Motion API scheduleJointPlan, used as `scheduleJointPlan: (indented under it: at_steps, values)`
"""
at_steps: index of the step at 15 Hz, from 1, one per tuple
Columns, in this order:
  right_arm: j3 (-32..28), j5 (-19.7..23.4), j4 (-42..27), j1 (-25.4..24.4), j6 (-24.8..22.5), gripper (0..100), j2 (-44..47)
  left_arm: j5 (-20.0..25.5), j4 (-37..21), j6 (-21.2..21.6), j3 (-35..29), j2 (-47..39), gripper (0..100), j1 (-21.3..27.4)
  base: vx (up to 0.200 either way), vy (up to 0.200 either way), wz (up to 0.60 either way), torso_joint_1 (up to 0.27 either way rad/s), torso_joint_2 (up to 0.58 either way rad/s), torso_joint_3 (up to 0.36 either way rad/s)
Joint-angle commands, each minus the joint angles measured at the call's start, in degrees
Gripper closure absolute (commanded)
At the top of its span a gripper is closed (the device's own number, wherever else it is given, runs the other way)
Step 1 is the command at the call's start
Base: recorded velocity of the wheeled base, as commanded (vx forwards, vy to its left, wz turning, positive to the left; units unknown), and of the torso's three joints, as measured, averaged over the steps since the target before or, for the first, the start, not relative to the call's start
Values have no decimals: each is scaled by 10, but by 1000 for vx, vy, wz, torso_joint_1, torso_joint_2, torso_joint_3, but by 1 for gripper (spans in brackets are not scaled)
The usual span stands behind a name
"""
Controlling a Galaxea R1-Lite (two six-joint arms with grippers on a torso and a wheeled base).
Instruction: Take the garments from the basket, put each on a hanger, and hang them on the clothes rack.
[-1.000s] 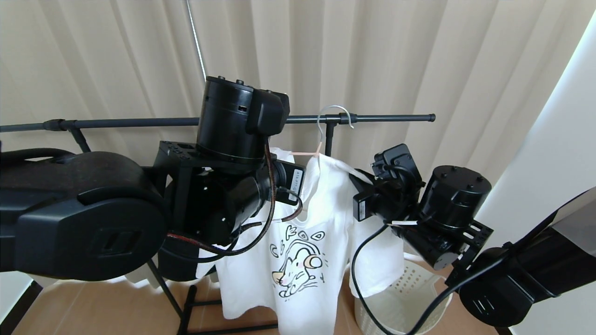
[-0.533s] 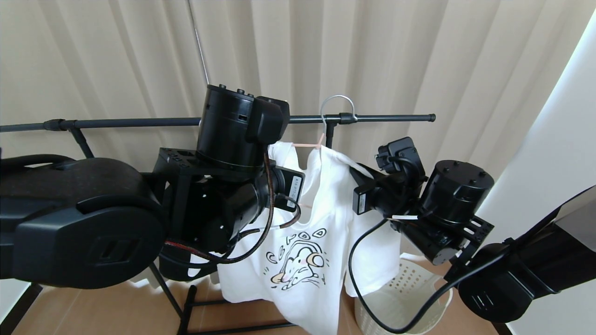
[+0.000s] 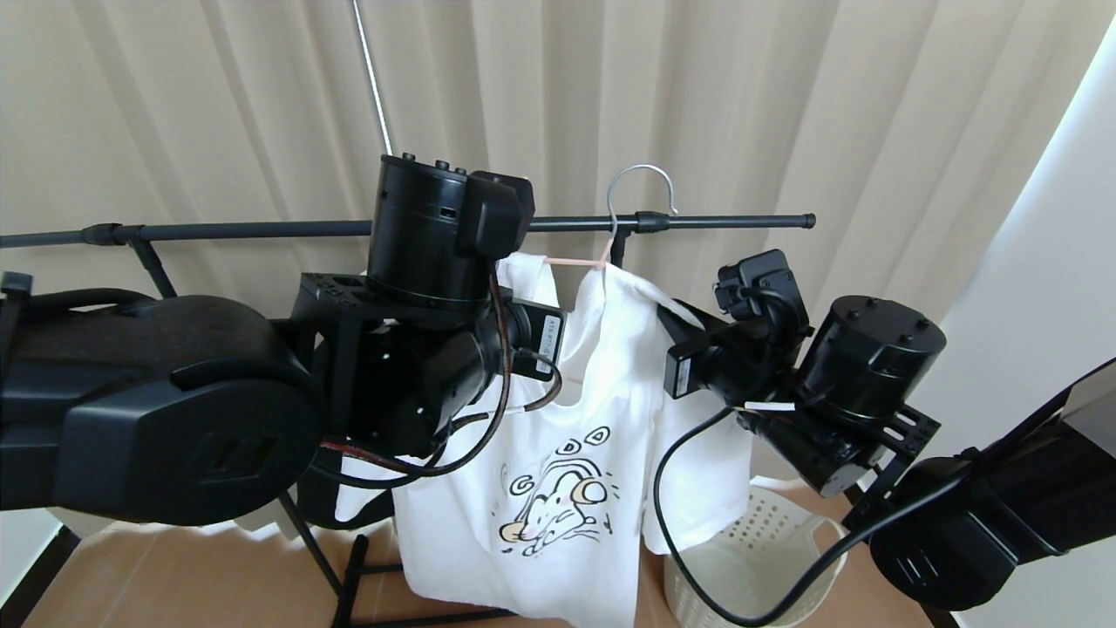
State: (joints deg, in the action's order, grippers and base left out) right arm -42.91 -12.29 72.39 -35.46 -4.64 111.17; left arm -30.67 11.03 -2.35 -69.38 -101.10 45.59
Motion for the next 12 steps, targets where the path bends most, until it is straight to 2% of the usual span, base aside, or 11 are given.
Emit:
scheduleJointPlan:
  at_steps: [1, 9, 12]
  values:
    - [0, 1, -1, 0, 0, 100, -3, 0, 4, 0, 1, -4, 0, -2, 0, 0, 0, 0, 0, 0]
    - [-9, 2, -6, 12, 0, 100, 4, 1, 15, 17, 51, 62, 0, 20, 0, 0, 0, 0, 0, 0]
    - [-8, 7, -7, 20, 1, 100, 3, 2, 15, 60, 62, 115, 0, 15, 0, 0, 0, 0, 0, 0]
